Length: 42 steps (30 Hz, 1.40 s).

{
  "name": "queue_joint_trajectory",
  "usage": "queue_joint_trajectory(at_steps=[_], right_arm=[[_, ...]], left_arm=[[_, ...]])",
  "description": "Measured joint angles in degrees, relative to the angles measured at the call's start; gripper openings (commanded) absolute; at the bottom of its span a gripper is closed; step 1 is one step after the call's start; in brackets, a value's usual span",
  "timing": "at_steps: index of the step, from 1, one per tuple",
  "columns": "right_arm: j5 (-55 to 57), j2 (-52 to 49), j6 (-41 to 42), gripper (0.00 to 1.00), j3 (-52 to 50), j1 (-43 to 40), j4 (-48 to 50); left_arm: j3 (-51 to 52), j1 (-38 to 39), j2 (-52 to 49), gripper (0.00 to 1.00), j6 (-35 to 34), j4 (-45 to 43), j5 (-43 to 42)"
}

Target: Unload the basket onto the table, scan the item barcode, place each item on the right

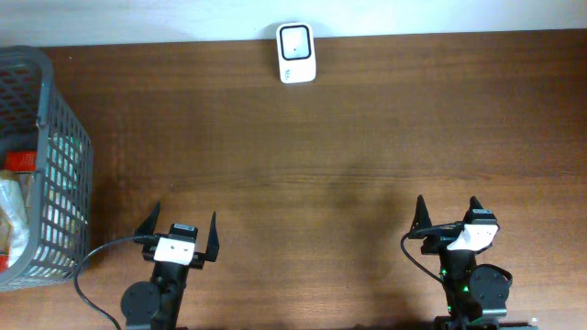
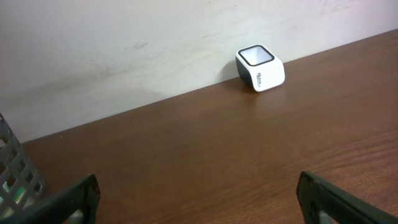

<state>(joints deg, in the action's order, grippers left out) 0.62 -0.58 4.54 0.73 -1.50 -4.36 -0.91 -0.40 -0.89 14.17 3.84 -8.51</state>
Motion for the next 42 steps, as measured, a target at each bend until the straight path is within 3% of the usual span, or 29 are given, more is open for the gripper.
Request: queue_joint_trajectory(at_steps=[16,22,24,25,29,32,34,36,39,42], right_arm=[[0.0,0.0,0.0,0.99,0.0,0.0,0.0],[0.0,-0.1,0.0,0.99,0.0,0.0,-0.1],[0.0,0.0,0.0,0.99,0.0,0.0,0.0],[0.0,0.1,0.0,0.99,0.0,0.0,0.0],[0.0,-0.1,0.0,0.99,0.0,0.0,0.0],[0.0,-0.1,0.0,0.99,0.0,0.0,0.0],[0.0,-0.1,0.0,0.99,0.0,0.0,0.0],[0.0,-0.1,0.0,0.99,0.0,0.0,0.0],[0.0,-0.1,0.0,0.99,0.0,0.0,0.0],[0.0,-0.1,0.0,0.99,0.0,0.0,0.0]], left_arm=[[-2.2,0.0,-0.5,0.99,0.0,-0.8,0.2],[-24.8,0.0,-21.5,0.99,-0.1,5.1,0.4],[-41.0,0.0,-34.4,0.99,0.0,12.2,-0.5],[-48.8,-0.1,-39.6,0.99,-0.2,21.2,-1.0],[-95.5,-0.1,-71.7,0.99,-0.3,53.2,-2.5],[-111.9,-0.1,-83.9,0.99,-0.3,58.7,-3.5],[-113.0,-0.2,-85.7,0.99,-0.3,57.4,-3.1],[-113.1,-2.8,-85.7,0.99,-4.8,57.3,0.3],[-113.3,-17.5,-85.9,0.99,-14.4,61.0,7.5],[-113.3,-28.8,-87.2,1.0,-16.4,62.9,10.2]])
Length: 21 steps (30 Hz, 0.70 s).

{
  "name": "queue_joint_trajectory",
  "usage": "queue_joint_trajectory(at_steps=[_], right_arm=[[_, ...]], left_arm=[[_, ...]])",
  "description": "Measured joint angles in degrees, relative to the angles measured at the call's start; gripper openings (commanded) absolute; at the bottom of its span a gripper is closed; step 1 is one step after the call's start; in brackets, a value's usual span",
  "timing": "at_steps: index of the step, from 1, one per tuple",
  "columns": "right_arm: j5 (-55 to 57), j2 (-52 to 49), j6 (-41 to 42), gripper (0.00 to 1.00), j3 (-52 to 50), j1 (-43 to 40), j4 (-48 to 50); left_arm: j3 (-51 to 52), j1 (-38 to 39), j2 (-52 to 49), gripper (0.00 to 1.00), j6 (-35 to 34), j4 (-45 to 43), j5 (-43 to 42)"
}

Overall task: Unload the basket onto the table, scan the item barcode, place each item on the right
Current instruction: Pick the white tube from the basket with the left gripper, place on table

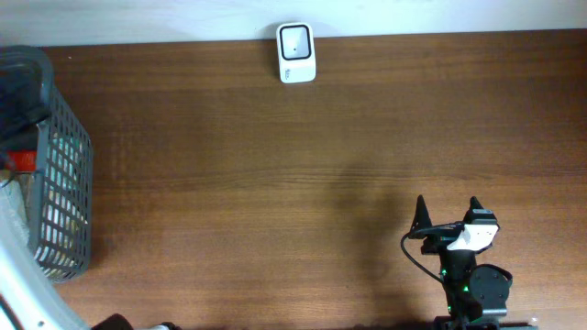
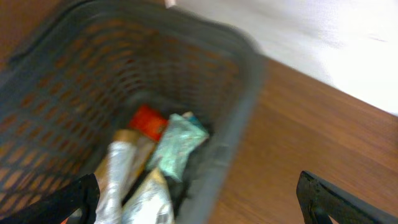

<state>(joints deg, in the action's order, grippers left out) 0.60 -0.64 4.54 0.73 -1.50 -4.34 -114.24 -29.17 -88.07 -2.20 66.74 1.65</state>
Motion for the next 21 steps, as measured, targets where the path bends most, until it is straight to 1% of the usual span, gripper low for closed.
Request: queue_joint_trajectory(at_steps=[3,4,5,7,8,11,12,13,14,15,16,17,19,20,21], right_arm=[[0.0,0.0,0.0,0.99,0.0,0.0,0.0],[0.0,0.0,0.0,0.99,0.0,0.0,0.0],[0.0,0.0,0.0,0.99,0.0,0.0,0.0],[0.0,0.0,0.0,0.99,0.0,0.0,0.0],[0.0,0.0,0.0,0.99,0.0,0.0,0.0],[0.0,0.0,0.0,0.98,0.0,0.0,0.0],[0.0,0.0,0.0,0.99,0.0,0.0,0.0],[0.0,0.0,0.0,0.99,0.0,0.0,0.0],[0.0,0.0,0.0,0.99,0.0,0.0,0.0],[0.0,0.0,0.0,0.99,0.0,0.0,0.0],[0.0,0.0,0.0,0.99,0.0,0.0,0.0],[0.0,0.0,0.0,0.99,0.0,0.0,0.0],[0.0,0.0,0.0,0.99,0.0,0.0,0.0],[0.0,0.0,0.0,0.99,0.0,0.0,0.0],[0.0,0.0,0.0,0.99,0.0,0.0,0.0]], left_arm=[[0.4,-6.6,-3.2,0.99,-0.7,0.7,0.8],[1.7,-7.8,-4.3,0.94,-0.7,0.8,1.7],[3.3,-8.2,-5.3,0.93,-0.7,1.0,3.3],[8.2,-8.4,-7.5,0.91,-0.2,-0.9,6.0],[11.8,-8.9,-8.5,0.89,-0.2,-2.2,6.8],[23.7,-12.2,-8.9,0.86,0.9,-9.6,9.0],[27.5,-13.2,-9.2,0.74,1.1,-11.6,9.7],[30.9,-14.3,-9.4,0.69,2.2,-15.4,10.4],[33.0,-14.7,-9.4,0.65,3.3,-18.2,10.8],[34.7,-14.8,-9.6,0.65,4.3,-20.0,11.1],[36.3,-14.8,-10.1,0.58,5.2,-21.5,12.2],[36.8,-15.1,-11.0,0.55,5.5,-22.3,13.1],[37.0,-16.4,-13.7,0.55,6.0,-22.9,14.5],[37.2,-16.8,-14.7,0.52,6.1,-24.0,14.9],[37.2,-16.8,-15.9,0.38,6.6,-25.6,15.1]])
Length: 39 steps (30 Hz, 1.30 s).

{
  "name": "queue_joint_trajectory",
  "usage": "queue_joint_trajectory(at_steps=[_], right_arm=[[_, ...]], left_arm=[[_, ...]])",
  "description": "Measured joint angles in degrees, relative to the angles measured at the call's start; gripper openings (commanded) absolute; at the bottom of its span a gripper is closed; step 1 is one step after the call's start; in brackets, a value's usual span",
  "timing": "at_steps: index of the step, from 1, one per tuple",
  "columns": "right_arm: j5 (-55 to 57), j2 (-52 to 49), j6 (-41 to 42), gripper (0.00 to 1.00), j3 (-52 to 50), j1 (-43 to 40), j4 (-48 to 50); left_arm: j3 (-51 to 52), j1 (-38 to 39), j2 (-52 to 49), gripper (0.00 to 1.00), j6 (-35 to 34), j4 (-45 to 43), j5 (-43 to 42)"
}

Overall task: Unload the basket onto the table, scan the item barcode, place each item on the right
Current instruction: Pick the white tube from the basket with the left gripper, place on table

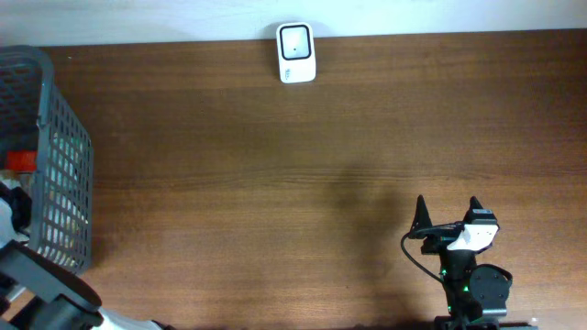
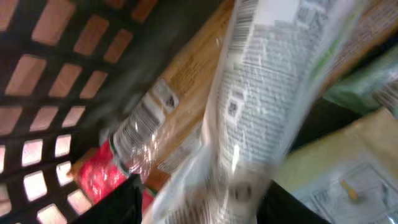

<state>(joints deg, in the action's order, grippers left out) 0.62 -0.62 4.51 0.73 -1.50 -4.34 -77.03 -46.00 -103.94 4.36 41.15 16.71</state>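
Note:
My left gripper (image 2: 202,202) is down inside the grey mesh basket (image 1: 64,174) at the table's left edge. Its dark fingers (image 2: 124,205) press on both sides of a white crinkly packet (image 2: 267,81) with printed text and small barcodes. The view is blurred. In the overhead view only the left arm (image 1: 41,289) shows, at the bottom left corner. The white barcode scanner (image 1: 296,53) stands at the table's far edge, against the wall. My right gripper (image 1: 448,209) rests open near the front right, with nothing in it.
Inside the basket lie a brown wrapped pack (image 2: 180,106), a red packet (image 2: 102,180), a green packet (image 2: 367,81) and a pale paper bag (image 2: 348,174). The basket's dark mesh wall (image 2: 56,74) closes in on the left of the gripper.
My left gripper was open above the basket's mouth. Now it is deep in the basket, with its fingers narrowed onto the white packet. The right arm has not moved.
Both grippers stood open at the table's front edge, the left one facing the scanner. Then the left arm had swung out over the basket, open above its contents. Now it is inside, closed round the white packet.

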Motion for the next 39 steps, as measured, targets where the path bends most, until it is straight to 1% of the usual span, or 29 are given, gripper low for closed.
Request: queue_joint_trajectory(at_steps=[2,5,8,11,13,15,17,18,20,21,23,24,27,30,32,33,34,35,36,39], right_arm=[[0.0,0.0,0.0,0.99,0.0,0.0,0.0],[0.0,0.0,0.0,0.99,0.0,0.0,0.0],[0.0,0.0,0.0,0.99,0.0,0.0,0.0],[0.0,0.0,0.0,0.99,0.0,0.0,0.0],[0.0,0.0,0.0,0.99,0.0,0.0,0.0],[0.0,0.0,0.0,0.99,0.0,0.0,0.0],[0.0,0.0,0.0,0.99,0.0,0.0,0.0],[0.0,0.0,0.0,0.99,0.0,0.0,0.0],[0.0,0.0,0.0,0.99,0.0,0.0,0.0],[0.0,0.0,0.0,0.99,0.0,0.0,0.0],[0.0,0.0,0.0,0.99,0.0,0.0,0.0],[0.0,0.0,0.0,0.99,0.0,0.0,0.0],[0.0,0.0,0.0,0.99,0.0,0.0,0.0],[0.0,0.0,0.0,0.99,0.0,0.0,0.0],[0.0,0.0,0.0,0.99,0.0,0.0,0.0],[0.0,0.0,0.0,0.99,0.0,0.0,0.0],[0.0,0.0,0.0,0.99,0.0,0.0,0.0],[0.0,0.0,0.0,0.99,0.0,0.0,0.0],[0.0,0.0,0.0,0.99,0.0,0.0,0.0],[0.0,0.0,0.0,0.99,0.0,0.0,0.0]], left_arm=[[0.0,0.0,-2.3,0.01,1.6,-1.7,0.2],[0.1,0.0,-3.2,0.0,3.2,-3.1,0.7],[-1.4,0.0,-3.2,0.0,3.2,-2.0,0.7],[-9.5,1.7,-1.2,0.0,3.2,-1.5,0.2],[-17.3,4.8,4.2,0.0,3.8,-1.9,-3.2],[-24.3,9.8,11.7,0.0,4.5,-2.5,-6.8],[-26.7,16.3,18.8,0.0,4.7,-1.9,-11.2],[-27.3,22.1,23.1,0.0,4.9,0.1,-14.7],[-28.0,33.7,25.5,0.0,3.0,8.3,-17.3],[-27.7,40.1,24.1,0.0,1.3,12.6,-18.5],[-25.7,47.9,17.7,0.0,-3.2,19.4,-18.4],[-24.0,50.4,14.1,0.0,-4.8,21.6,-18.2],[-18.8,55.0,1.2,0.0,-9.4,22.2,-17.4],[-18.1,59.2,-7.6,0.0,-12.4,19.8,-12.2],[-18.1,61.4,-11.9,0.0,-13.7,19.7,-9.5],[-18.1,62.1,-14.5,0.17,-14.3,20.0,-8.3],[-18.1,62.2,-15.9,0.28,-14.6,20.5,-7.7],[-18.1,62.2,-16.7,0.45,-14.4,21.3,-7.4],[-18.1,62.1,-18.5,1.0,-15.0,23.1,-6.6],[-18.4,62.1,-19.5,0.99,-14.6,25.9,-6.1]])
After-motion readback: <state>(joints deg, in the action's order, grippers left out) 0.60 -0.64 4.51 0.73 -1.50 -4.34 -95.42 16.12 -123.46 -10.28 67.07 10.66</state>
